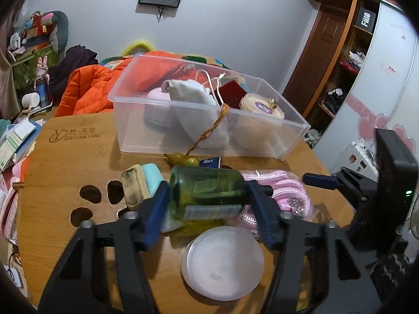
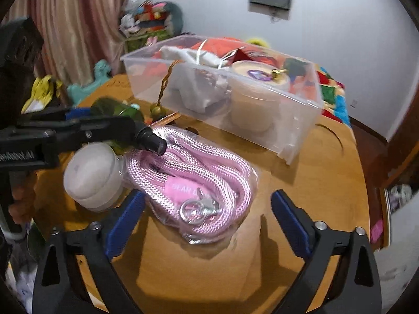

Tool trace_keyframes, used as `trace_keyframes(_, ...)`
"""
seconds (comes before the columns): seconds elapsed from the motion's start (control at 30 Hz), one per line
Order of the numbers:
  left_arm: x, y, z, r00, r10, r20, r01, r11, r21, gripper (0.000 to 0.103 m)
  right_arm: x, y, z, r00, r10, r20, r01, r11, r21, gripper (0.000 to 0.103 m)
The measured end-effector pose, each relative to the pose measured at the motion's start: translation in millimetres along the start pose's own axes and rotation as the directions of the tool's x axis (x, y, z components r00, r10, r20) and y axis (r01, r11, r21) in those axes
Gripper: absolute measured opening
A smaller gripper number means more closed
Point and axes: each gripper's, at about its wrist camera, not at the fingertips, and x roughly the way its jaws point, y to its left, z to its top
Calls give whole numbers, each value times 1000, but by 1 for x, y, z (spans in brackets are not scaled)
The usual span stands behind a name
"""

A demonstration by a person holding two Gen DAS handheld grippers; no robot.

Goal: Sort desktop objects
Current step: 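Grasp the green glass bottle with the left tool while the right tool grasps the bagged pink rope, then lift and carry the green bottle and pink rope bag over the clear box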

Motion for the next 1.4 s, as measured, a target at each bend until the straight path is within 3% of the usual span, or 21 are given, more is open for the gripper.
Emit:
trace_keyframes(0.4, -16, 17, 4, 999, 8, 54, -4, 998, -66, 58, 35, 14, 33, 992, 65, -111, -95, 950, -298, 98)
trace_keyframes(0.47, -20, 20, 5, 998, 8, 62, -3, 997, -75, 58, 38, 17, 36, 990, 72, -117, -106, 942, -318, 96)
trace_keyframes(0.5, -21, 21, 5, 998, 10, 65, -5, 997, -79, 58, 37, 17, 38, 990, 87, -115, -120, 940, -321, 88)
trace_keyframes(0.53, -22, 22, 6, 998, 12, 67, -6, 997, -82, 58, 37, 17, 38, 987, 104, -120, -138, 939, -316, 77)
trace_keyframes(0.63, -24, 26, 7, 997, 15, 76, -8, 995, -97, 58, 33, 18, 36, 989, 96, -108, -126, 941, -314, 65)
trace_keyframes(0.8, -29, 26, 9, 996, 23, 91, -13, 994, -105, 58, 21, 16, 27, 993, 78, -86, -99, 954, -284, 53)
trace_keyframes(1.03, -39, 21, 13, 992, 35, 121, -23, 995, -100, 58, -15, -9, 18, 993, 118, -12, -119, 984, -131, 50)
trace_keyframes(1.4, -59, 14, 38, 978, 85, 189, -74, 995, -68, 58, -67, -35, 39, 985, 107, 134, -105, 994, -24, 50)
